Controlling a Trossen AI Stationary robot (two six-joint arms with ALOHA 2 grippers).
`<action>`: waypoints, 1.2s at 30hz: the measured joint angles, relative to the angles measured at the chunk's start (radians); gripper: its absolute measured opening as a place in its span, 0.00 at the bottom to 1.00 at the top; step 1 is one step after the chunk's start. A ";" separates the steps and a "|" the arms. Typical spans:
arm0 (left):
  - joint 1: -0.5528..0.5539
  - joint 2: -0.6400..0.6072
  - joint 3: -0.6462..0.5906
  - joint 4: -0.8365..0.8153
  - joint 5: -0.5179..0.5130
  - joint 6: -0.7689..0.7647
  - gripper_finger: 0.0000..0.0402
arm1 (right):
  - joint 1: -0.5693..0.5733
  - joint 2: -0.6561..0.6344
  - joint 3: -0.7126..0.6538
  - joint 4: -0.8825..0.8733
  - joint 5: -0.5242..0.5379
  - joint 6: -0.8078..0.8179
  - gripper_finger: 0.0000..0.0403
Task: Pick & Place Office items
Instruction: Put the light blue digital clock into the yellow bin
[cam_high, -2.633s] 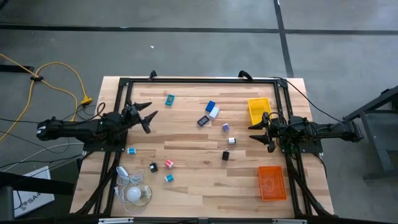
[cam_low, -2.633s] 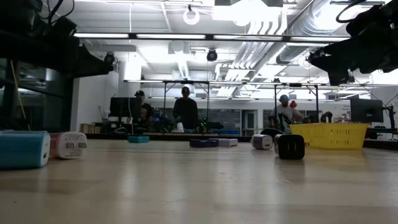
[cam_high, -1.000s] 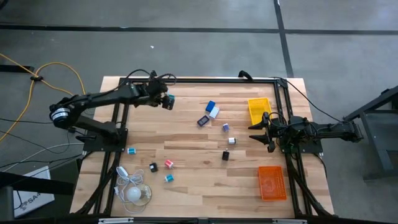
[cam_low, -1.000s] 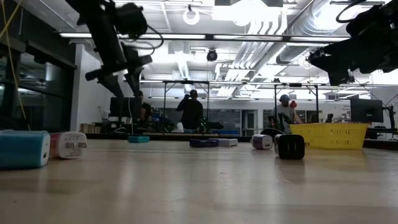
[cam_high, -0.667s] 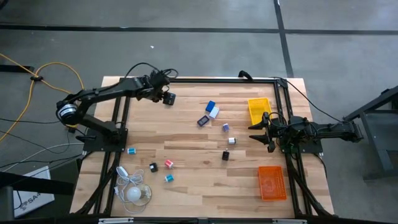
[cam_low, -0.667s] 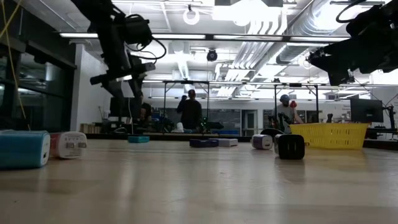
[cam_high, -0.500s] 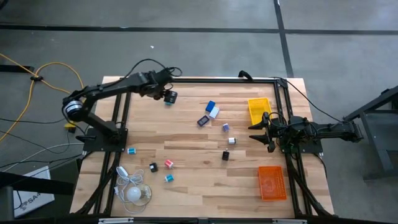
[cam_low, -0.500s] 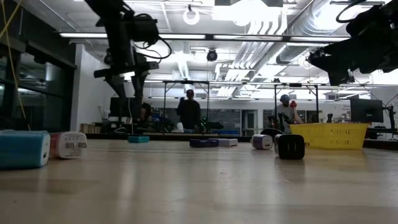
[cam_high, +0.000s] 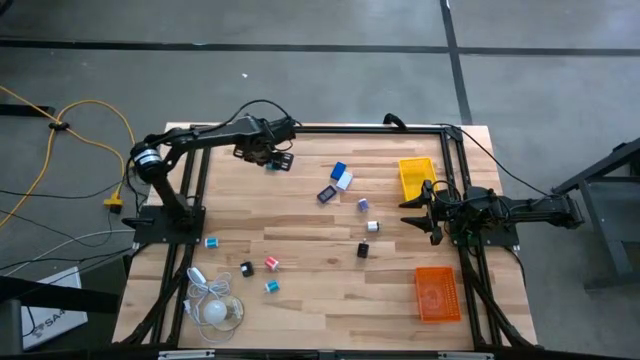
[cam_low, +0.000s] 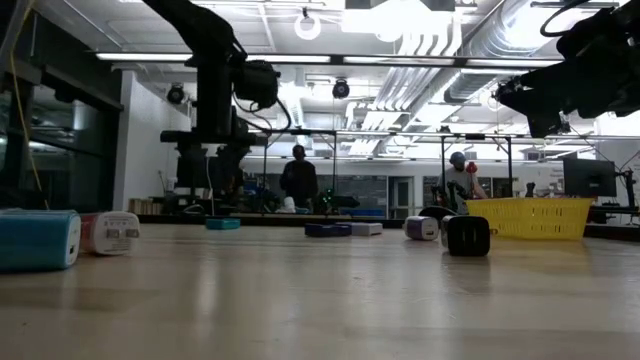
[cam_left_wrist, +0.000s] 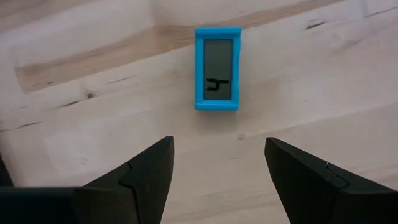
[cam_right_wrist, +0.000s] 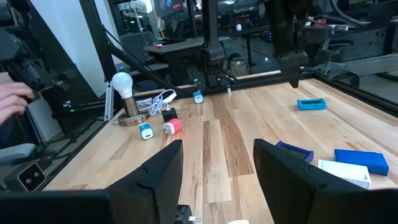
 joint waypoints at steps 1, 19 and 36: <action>0.000 0.007 0.000 0.001 -0.003 -0.008 0.60 | 0.000 0.000 0.000 0.000 0.000 0.000 0.45; 0.005 0.094 0.000 0.070 -0.029 -0.030 0.60 | 0.000 0.000 0.000 0.000 0.000 0.000 0.45; -0.016 0.101 0.000 0.081 -0.022 -0.018 0.60 | 0.000 0.000 0.000 0.000 0.000 0.000 0.45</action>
